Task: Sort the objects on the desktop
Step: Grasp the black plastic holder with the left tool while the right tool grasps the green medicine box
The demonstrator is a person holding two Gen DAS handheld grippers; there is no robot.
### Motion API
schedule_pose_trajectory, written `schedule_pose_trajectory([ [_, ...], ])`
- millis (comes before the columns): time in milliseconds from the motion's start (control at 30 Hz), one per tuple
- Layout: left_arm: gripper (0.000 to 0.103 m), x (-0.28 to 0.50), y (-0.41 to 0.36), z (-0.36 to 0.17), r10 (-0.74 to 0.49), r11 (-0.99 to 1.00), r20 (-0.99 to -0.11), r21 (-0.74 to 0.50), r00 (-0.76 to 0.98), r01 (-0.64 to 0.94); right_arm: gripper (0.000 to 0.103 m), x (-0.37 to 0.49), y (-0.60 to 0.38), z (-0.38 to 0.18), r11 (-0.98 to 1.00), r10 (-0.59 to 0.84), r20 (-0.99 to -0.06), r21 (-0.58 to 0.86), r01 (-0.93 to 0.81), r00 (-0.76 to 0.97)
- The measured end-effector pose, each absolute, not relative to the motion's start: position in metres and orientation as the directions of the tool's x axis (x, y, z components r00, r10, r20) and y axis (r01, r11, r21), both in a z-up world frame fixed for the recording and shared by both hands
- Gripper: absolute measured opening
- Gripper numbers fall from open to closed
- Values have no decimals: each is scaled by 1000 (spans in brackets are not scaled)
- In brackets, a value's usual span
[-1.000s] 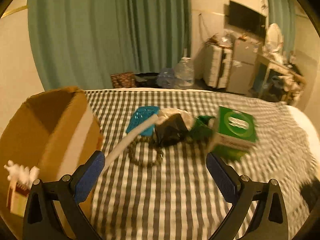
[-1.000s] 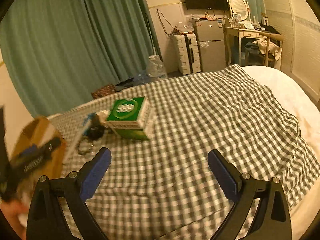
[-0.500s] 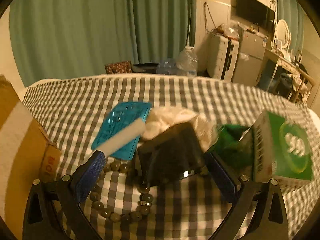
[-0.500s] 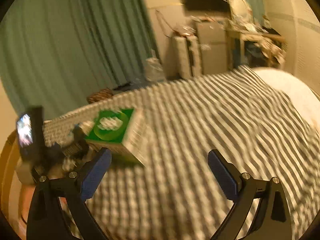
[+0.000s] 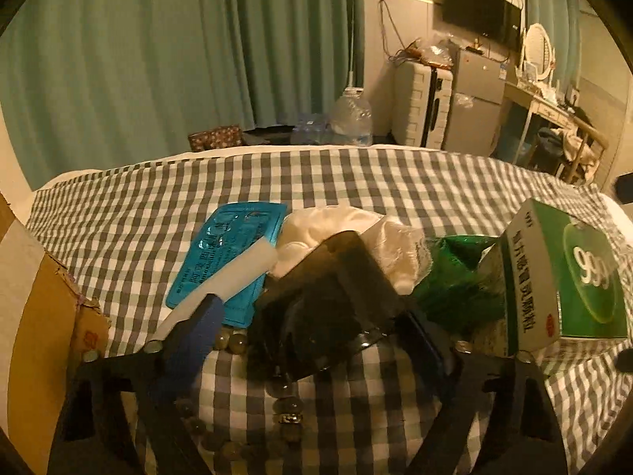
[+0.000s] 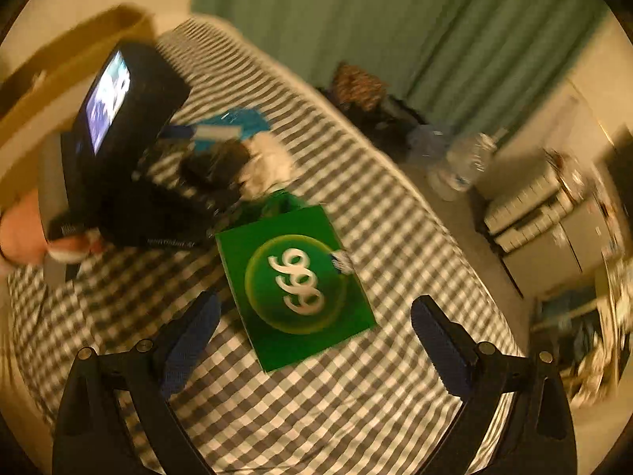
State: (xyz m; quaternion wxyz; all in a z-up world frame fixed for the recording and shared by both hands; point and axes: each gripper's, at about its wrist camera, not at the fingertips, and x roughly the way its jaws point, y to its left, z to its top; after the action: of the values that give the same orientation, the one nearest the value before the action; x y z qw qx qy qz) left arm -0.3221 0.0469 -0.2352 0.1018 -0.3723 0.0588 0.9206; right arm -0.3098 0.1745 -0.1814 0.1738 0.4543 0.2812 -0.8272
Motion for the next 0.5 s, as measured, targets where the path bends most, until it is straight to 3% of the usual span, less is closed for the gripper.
schedule_pose_trajectory([
  [67,65,-321,46,-234,158,-968,-702,28,-695,-249,98,-316,167,-186,-746,-28,-860,-321,584,-510],
  [267,64,-318,54,-231,142,-964,-695,64,-705,-257,98,-332,156,-205,-699,35,-856,-389,599,-516],
  [500,64,-322,69,-230,136,-959,-692,87,-709,-268,97,-348,156,-234,-739,30,-882,-337,583,-471],
])
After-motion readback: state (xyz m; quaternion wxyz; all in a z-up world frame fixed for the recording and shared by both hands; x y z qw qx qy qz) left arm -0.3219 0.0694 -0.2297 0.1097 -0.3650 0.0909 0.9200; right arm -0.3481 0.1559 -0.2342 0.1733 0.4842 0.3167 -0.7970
